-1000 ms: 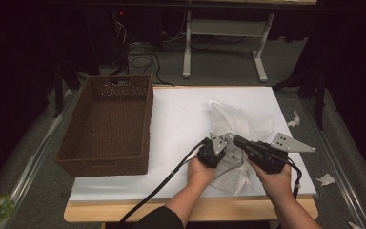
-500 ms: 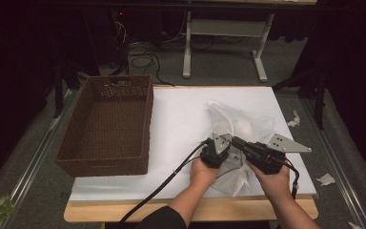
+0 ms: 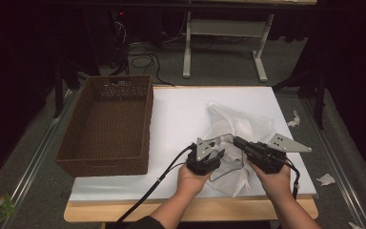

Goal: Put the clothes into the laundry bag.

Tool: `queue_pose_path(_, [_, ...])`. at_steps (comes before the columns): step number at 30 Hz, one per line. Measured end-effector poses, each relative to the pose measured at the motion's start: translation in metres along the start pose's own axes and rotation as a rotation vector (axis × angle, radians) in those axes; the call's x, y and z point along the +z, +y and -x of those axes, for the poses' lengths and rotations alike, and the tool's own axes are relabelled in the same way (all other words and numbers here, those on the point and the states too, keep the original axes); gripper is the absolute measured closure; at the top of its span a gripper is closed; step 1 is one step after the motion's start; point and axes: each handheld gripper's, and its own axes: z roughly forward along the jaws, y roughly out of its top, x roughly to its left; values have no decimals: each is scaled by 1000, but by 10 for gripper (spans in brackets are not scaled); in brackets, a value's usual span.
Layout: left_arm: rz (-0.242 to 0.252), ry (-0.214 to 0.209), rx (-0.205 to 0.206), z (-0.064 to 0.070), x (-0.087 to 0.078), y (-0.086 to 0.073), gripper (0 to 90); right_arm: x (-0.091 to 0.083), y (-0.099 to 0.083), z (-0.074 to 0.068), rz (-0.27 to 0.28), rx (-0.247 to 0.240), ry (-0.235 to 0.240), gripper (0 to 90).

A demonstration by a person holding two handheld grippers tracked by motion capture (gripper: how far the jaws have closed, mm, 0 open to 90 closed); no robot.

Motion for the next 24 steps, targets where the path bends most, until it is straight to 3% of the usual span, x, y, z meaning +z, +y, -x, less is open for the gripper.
queue_pose_path(2, [10, 18, 0, -3, -6, 1, 533, 0, 0, -1, -2, -3, 1, 896])
queue_pose_path(3, [17, 43, 11, -6, -10, 2, 517, 1, 0, -1, -5, -5, 2, 895])
queue_pose_path(4, [20, 99, 38, -13, -13, 5, 472, 2, -1, -1, -4, -9, 2, 895])
queue_pose_path(5, [20, 99, 38, -13, -13, 5, 429, 2, -1, -2, -6, -9, 3, 895])
queue_pose_path(6, [-12, 121, 26, -19, -6, 9, 376, 2, -1, -2, -8, -7, 3, 895])
queue_pose_path(7, [-12, 121, 26, -19, -6, 9, 324, 2, -1, -2, -8, -7, 3, 895])
queue_pose_path(8, [-88, 120, 1, -23, 9, 12, 280, 2, -1, -3, -10, -7, -1, 895])
queue_pose_path(9, [-88, 120, 1, -23, 9, 12, 251, 2, -1, -3, -10, -7, -1, 895])
queue_pose_path(10, [-159, 134, 31, -23, 25, 14, 243, 1, -2, -3, -6, -2, 2, 895])
queue_pose_path(12, [-174, 150, 36, -25, 31, 16, 311, 0, -2, -2, -6, 1, 3, 894])
queue_pose_path(14, [-172, 154, 29, -27, 31, 16, 442, 0, -2, -2, -7, 0, 7, 895])
queue_pose_path(15, [-171, 150, 40, -29, 30, 16, 442, 0, -2, -2, -7, 0, 7, 895])
queue_pose_path(16, [-170, 148, 58, -31, 28, 16, 612, -1, -3, 0, -6, 2, 9, 894])
queue_pose_path(17, [-174, 147, 90, -33, 22, 16, 674, -1, -3, 0, -6, 5, 7, 894])
queue_pose_path(18, [-174, 147, 90, -33, 22, 16, 751, -1, -4, 1, -9, 2, 7, 895])
queue_pose_path(19, [-172, 149, 102, -34, 16, 16, 751, -1, -4, 1, -9, 2, 7, 895])
queue_pose_path(21, [-151, 148, 124, -34, 2, 17, 844, 0, -5, 1, -18, 2, 5, 895])
queue_pose_path(22, [-113, 133, 114, -32, -21, 14, 848, 0, -5, 1, -17, -6, 15, 895])
queue_pose_path(23, [-113, 133, 114, -32, -21, 14, 848, 0, -5, 1, -17, -6, 15, 895])
queue_pose_path(24, [-90, 115, 93, -32, -39, 10, 848, 1, -5, -1, -23, -7, 13, 894])
